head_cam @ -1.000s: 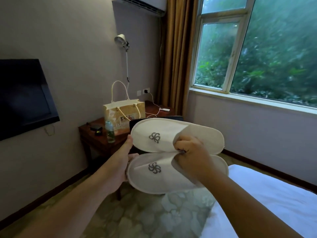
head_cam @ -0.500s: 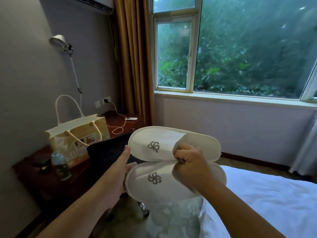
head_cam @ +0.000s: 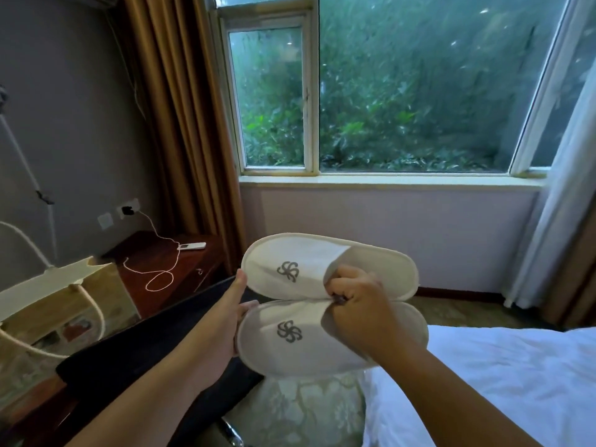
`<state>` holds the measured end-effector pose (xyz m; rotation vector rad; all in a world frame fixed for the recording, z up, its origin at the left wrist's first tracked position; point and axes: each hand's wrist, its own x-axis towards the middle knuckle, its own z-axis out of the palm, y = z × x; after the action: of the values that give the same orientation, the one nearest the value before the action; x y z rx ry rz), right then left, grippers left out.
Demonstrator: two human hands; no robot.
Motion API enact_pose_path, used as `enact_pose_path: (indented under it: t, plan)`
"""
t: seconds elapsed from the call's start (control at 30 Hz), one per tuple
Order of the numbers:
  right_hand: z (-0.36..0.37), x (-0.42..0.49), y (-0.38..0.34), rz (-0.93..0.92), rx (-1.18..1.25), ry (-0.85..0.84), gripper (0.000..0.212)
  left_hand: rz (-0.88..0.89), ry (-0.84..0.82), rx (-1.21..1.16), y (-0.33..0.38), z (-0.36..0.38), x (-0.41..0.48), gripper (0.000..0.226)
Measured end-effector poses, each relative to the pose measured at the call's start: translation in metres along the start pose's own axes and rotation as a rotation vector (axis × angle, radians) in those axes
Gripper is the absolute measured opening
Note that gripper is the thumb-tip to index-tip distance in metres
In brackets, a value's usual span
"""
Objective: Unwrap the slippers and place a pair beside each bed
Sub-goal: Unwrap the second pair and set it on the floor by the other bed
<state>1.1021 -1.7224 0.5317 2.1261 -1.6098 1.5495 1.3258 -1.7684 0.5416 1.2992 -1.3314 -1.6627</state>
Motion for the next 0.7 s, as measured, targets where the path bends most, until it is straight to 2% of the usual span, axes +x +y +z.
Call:
enact_pose_path:
  t: [0.17, 0.33, 0.47, 0.7]
  plan:
    - [0.009, 0.032, 0.035, 0.111, -0.09, 0.045, 0.031, 0.029, -0.121, -0.001, 0.022, 0.007, 0.073, 0.049]
    - [0.008, 0.074, 0.058, 0.149, -0.236, 0.091, 0.027, 0.057, -0.27, 0.01, 0.063, 0.015, 0.139, 0.051]
    - [0.012, 0.099, 0.076, 0.207, -0.293, 0.129, 0.025, 0.018, -0.316, -0.027, 0.092, 0.022, 0.184, 0.05]
    - [0.01, 0.121, 0.122, 0.223, -0.405, 0.208, 0.036, 0.006, -0.456, 0.03, 0.104, 0.054, 0.257, 0.048]
